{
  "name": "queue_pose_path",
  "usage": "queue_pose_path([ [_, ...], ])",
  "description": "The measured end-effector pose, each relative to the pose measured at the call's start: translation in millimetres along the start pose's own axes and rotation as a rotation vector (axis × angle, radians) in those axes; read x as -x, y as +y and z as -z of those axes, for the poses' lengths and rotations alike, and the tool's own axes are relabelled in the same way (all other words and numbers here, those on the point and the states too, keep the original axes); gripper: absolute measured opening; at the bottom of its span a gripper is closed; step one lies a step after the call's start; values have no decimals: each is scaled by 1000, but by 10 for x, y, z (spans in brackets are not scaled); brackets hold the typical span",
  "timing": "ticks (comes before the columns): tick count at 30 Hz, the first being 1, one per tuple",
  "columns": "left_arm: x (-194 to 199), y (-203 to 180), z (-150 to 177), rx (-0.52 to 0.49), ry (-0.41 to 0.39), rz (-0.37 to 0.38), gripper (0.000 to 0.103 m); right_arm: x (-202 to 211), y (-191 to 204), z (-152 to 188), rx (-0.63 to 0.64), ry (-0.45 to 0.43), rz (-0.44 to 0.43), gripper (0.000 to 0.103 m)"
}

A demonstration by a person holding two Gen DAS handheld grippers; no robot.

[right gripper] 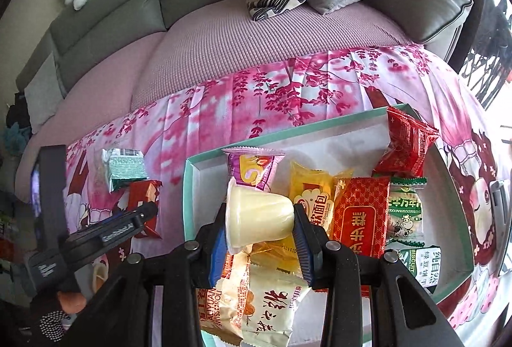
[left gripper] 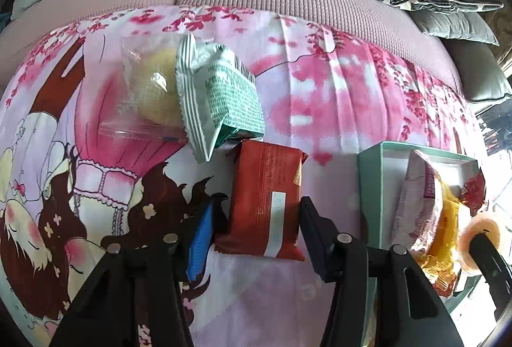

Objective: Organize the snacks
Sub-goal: 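Close the left gripper on the red striped box while the right holds the pudding cup, then carry the red box and pudding cup over the tray with both grippers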

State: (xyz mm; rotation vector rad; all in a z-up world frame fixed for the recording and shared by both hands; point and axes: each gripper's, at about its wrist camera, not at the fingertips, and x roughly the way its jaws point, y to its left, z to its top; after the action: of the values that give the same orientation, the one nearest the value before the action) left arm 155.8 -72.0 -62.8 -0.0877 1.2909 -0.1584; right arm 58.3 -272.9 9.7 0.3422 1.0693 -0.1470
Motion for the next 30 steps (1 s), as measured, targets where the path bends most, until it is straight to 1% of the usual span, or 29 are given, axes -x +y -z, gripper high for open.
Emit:
queue_pose_path([
  [1,-14,0,1,-1,0,-2,52,-2,-1,1,-1,1,-1,40],
  [4,-15,-10,2,-3,-7,-6,47,-7,-9,3,-7,4,-3,40],
  [5,-8,-17,-5,-3,-12,-5,43,-9,-13,4,-9,7,-3,39],
  [6,7,-18,1,-2,-16,-6,42,-8,-19,4,-11,7,-4,40],
  [9,24,-28,13,-3,-20,-7,42,-6,-36,1,-18,7,-8,39],
  [16,140,28,21,34,-15,38,41,9,-98,-10,-42,4,-15,40],
  [20,215,9,32,34,-21,39,41,-2,-131,-10,-55,7,-17,40],
  [23,288,-4,42,39,-28,59,41,-9,-184,-12,-70,9,-19,40],
  [30,574,-95,67,22,-86,93,41,2,-449,-19,-140,7,7,40],
])
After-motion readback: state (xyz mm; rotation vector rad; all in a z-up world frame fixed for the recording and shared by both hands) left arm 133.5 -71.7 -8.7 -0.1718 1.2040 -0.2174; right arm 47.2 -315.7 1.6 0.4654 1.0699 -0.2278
